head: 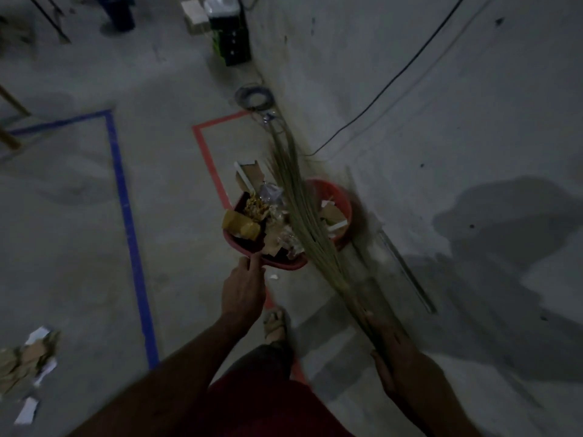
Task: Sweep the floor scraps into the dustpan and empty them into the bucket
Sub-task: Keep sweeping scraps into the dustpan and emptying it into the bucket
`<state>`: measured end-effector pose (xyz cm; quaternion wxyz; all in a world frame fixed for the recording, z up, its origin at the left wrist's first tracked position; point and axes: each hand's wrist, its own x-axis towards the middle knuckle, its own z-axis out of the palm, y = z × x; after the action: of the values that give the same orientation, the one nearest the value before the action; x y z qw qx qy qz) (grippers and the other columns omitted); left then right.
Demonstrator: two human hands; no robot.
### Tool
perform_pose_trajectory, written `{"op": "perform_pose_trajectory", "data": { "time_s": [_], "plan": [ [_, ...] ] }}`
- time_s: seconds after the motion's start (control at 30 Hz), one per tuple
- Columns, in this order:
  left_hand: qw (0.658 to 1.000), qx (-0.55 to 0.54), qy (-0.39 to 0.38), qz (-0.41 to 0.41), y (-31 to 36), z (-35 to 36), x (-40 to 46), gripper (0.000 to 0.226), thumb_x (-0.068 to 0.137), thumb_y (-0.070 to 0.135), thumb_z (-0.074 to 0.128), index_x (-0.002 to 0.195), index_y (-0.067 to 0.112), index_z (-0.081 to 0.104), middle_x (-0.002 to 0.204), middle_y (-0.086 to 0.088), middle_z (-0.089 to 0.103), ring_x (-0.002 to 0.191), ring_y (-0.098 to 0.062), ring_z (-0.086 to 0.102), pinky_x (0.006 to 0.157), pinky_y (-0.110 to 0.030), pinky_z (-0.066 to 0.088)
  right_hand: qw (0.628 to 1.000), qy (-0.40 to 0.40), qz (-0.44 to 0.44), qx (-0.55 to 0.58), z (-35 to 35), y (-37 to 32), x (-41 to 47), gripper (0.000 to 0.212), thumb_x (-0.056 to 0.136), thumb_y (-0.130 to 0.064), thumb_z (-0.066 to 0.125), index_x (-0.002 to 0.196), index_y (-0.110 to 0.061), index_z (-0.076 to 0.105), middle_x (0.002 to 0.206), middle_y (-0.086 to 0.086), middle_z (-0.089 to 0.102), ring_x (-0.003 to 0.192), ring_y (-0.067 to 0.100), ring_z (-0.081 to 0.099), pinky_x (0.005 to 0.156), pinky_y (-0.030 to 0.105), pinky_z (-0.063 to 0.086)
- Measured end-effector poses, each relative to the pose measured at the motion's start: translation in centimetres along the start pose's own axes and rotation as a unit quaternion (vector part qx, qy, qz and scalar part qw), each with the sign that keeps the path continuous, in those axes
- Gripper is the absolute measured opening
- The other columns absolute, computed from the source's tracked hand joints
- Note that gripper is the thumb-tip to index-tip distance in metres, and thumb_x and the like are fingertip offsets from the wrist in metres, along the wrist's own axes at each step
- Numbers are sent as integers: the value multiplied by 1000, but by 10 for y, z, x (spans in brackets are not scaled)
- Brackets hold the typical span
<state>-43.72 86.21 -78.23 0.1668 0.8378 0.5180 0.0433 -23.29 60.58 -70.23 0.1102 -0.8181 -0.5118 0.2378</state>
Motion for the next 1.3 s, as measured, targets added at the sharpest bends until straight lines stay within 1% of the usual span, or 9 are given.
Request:
{"op": "perform_pose_trajectory", "data": {
  "time_s": [0.13,0.23,0.33,0.53,0.73,0.87,1.0,1.13,1.3],
  "plan": [
    [1000,-11,-24,8,31,26,53,35,99,22,54,133,16,48,110,-13,57,78,-29,56,55,-32,34,999,-20,13,-25,-20,24,46,81,88,-42,56,154,-50,11,119,7,63,76,22,68,57,37,56],
    [998,-7,-55,3,50,46,89,31,100,22,52,129,17,46,112,-12,56,78,-30,56,55,-35,38,999,-9,9,-52,-37,37,79,92,75,-20,83,151,-34,34,93,4,66,54,12,58,40,8,27],
    [997,-16,-81,-13,69,63,121,31,100,21,51,130,17,45,112,-11,56,83,-30,58,59,-37,45,997,-28,16,-67,-46,57,114,86,68,-12,88,144,-24,48,85,5,65,45,5,43,31,11,14],
    [987,64,-143,-47,100,100,199,41,98,16,49,137,16,38,127,-14,53,92,-36,60,63,-37,36,994,-81,41,-62,-52,124,193,72,92,-29,64,153,-39,27,87,-7,49,55,4,43,45,12,26],
    [959,144,-228,-83,128,144,266,64,96,14,50,154,15,22,137,-18,48,107,-38,59,72,-41,43,996,-71,2,-56,-42,189,294,51,103,-48,27,139,-24,53,89,0,60,67,17,60,59,23,48],
    [943,180,-257,-107,146,170,296,46,101,13,40,146,15,35,138,-17,48,114,-39,57,82,-43,46,992,-92,-52,-72,-37,222,338,55,90,-30,48,144,-21,48,78,8,59,53,23,56,46,25,40],
    [920,249,-286,-103,166,174,316,23,98,27,53,118,17,57,116,-8,60,102,-27,62,68,-34,37,988,-48,-98,-107,-35,260,352,53,91,-30,46,140,-13,54,72,10,53,50,25,52,41,29,40],
    [911,264,-299,-108,178,171,322,33,92,36,62,119,17,59,115,-8,61,101,-26,64,68,-34,37,990,-66,-80,-101,-52,269,344,54,89,-27,61,139,-10,56,85,12,60,66,29,61,52,40,54],
    [914,252,-284,-145,178,162,316,29,97,26,56,125,18,54,119,-10,59,104,-28,63,72,-34,42,993,-92,-6,-71,-62,272,326,49,92,-34,61,136,-12,57,103,9,65,87,28,67,68,34,55]
  ]
}}
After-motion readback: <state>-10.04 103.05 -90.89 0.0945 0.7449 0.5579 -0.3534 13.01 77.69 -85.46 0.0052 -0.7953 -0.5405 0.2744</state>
